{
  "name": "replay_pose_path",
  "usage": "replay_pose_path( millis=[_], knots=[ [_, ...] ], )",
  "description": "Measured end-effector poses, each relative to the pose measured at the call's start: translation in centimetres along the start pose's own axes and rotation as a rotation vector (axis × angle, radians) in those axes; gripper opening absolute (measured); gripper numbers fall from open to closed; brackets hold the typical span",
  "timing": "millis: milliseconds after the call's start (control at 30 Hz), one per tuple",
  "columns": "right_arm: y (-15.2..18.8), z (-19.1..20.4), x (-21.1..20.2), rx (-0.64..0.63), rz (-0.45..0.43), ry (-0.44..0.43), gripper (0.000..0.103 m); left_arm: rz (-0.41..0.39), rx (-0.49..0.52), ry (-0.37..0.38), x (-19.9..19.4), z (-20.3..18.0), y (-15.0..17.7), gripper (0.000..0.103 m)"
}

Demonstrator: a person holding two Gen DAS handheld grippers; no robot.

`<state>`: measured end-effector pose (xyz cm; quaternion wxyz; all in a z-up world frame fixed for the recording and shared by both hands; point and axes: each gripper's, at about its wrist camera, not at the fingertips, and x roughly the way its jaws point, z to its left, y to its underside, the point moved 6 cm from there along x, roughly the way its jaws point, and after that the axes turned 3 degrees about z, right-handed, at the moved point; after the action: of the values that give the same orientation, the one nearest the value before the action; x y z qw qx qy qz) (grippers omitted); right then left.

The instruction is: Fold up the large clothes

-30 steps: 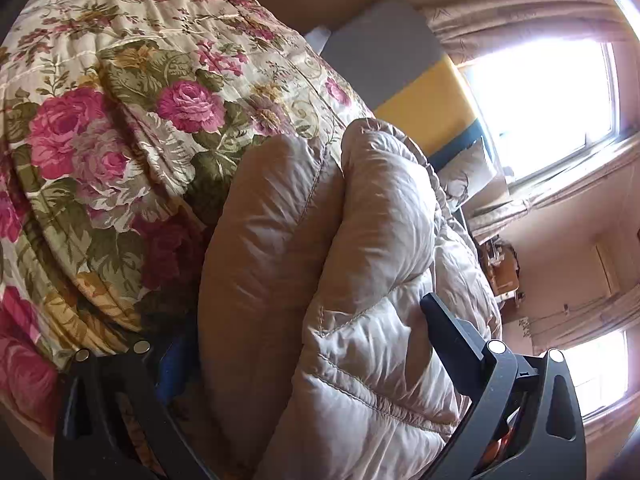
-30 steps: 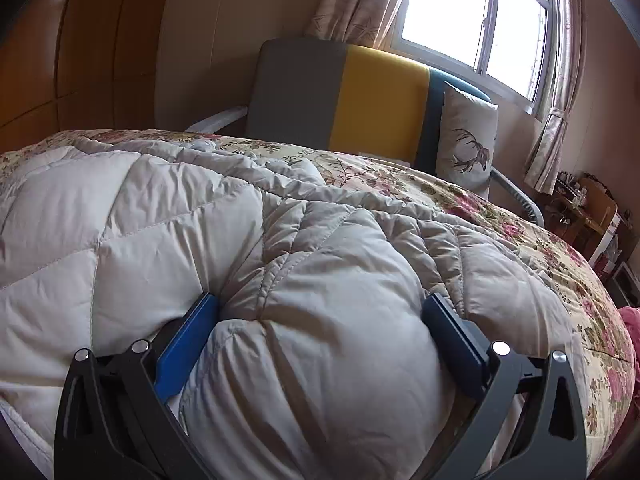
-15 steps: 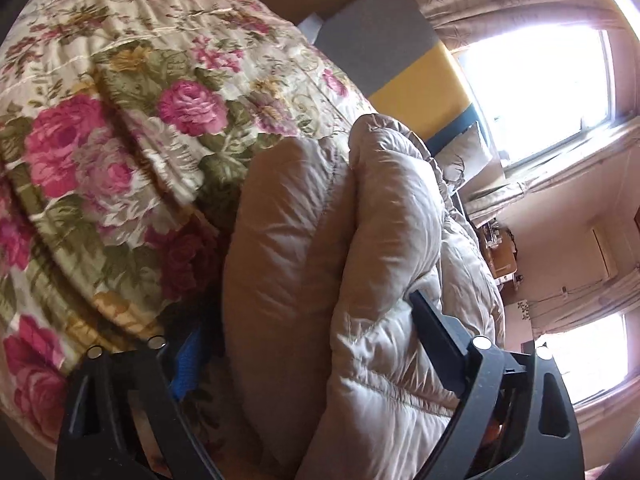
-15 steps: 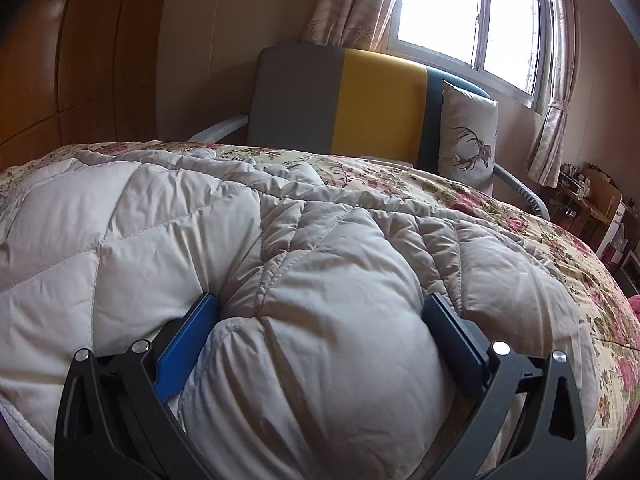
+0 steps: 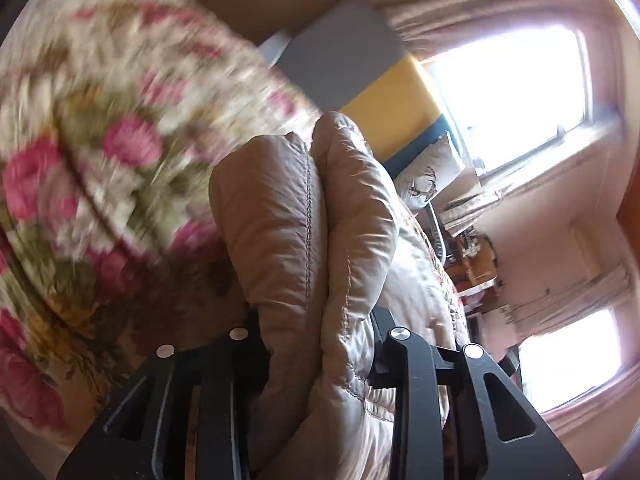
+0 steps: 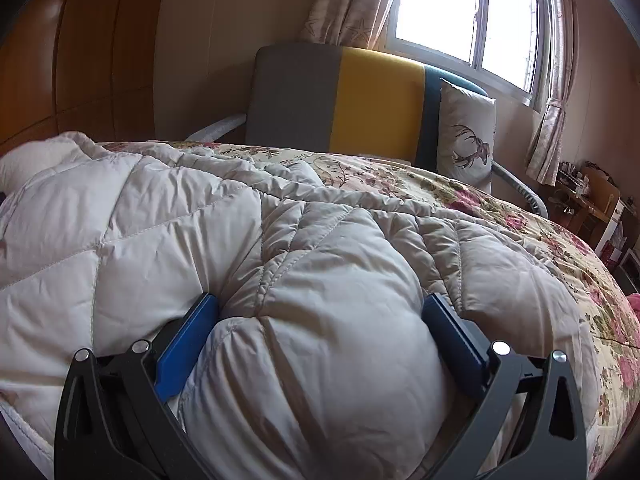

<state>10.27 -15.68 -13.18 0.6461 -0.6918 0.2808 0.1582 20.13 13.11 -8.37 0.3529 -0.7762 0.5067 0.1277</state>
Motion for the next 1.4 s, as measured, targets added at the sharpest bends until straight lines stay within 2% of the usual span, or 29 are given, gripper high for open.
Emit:
replay_pose_path(
  millis=[67,200,267,333,400,467,500,633,800,900,1033,1100,1167,1300,1400],
  knots=[
    [-0.1,0.0,0.0,-0.001,0.014,0.004,0.101,-0.035,0.077,-0.026,-1.0,-2.7,-0.2,0.030],
    [-1.0,-0.4,-0.7,0.016,0.051,0.015,0.101,-0.078,0.161,-0.048,-2.6,-6.8,-0.7,0.029],
    [-2.5,-1.1,-1.7,0.052,-0.004,0.014,0.101,-0.092,0.198,-0.072,-3.0,-8.5,-0.6,0.030],
    [-4.0,-1.7,-1.6,0.087,-0.015,0.019,0.101,-0.101,0.232,-0.098,-3.2,-10.0,-0.3,0.030],
    [-5.0,-2.0,0.0,0.095,0.032,0.047,0.101,-0.113,0.260,-0.119,-3.0,-11.4,-0.2,0.030],
    [-4.6,-1.7,2.8,0.075,0.131,0.094,0.101,-0.123,0.281,-0.124,-3.2,-12.8,0.1,0.030],
    [-4.1,-1.2,4.1,0.057,0.161,0.088,0.101,-0.127,0.294,-0.121,-3.2,-13.8,0.3,0.030],
    [-3.5,0.2,5.2,-0.017,0.141,0.136,0.101,-0.125,0.366,-0.119,-2.3,-17.2,0.8,0.030],
    [-3.0,-0.7,5.0,0.019,0.150,0.109,0.101,-0.140,0.461,-0.129,-1.1,-21.5,2.1,0.030],
    [-2.9,-1.3,3.0,0.031,0.164,0.091,0.101,-0.150,0.500,-0.138,-0.8,-23.5,2.9,0.030],
    [-1.9,-1.2,-1.8,0.016,0.104,0.036,0.101,-0.165,0.522,-0.134,-0.6,-24.9,3.9,0.029],
    [-0.3,-0.6,-2.9,-0.020,0.118,0.012,0.101,-0.163,0.520,-0.129,-0.2,-25.2,4.1,0.030],
    [1.6,0.1,-2.9,-0.056,0.124,0.017,0.101,-0.160,0.523,-0.126,0.3,-25.7,4.5,0.030],
    [3.7,1.2,-2.9,-0.083,-0.022,0.061,0.101,-0.134,0.531,-0.110,1.3,-26.9,5.5,0.030],
    [3.7,1.0,-2.7,-0.066,-0.025,0.041,0.101,-0.128,0.558,-0.114,2.2,-28.0,6.5,0.030]
  ],
)
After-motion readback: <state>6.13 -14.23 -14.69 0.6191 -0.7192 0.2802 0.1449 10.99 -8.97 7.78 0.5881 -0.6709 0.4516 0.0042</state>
